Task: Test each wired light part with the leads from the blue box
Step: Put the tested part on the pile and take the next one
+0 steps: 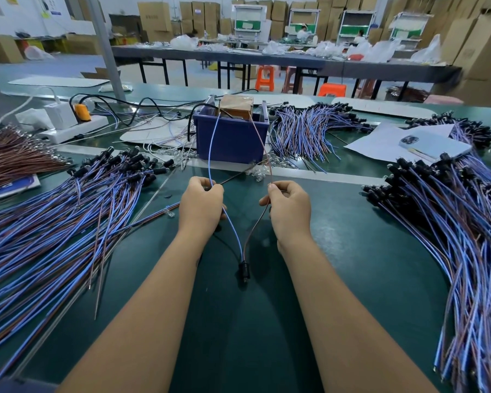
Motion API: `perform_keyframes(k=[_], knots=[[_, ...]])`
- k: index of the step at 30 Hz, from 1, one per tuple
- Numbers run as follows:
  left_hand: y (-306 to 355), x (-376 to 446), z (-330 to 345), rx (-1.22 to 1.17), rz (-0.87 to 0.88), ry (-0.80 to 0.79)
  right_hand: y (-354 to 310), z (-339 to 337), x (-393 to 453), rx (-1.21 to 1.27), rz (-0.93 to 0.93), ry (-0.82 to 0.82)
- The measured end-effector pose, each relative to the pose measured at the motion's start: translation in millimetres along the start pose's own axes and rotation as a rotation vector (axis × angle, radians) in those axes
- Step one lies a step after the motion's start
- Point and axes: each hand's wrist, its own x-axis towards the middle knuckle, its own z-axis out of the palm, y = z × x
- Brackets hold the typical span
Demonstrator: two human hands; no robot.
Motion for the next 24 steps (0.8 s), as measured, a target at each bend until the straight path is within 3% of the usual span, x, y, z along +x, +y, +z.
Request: perform_keyframes(k=[24], knots=[[5.9,-3.6,-0.8,-0.017,-0.039,0.016,1.7,2.7,2.2,-0.034,0.023,0.069]])
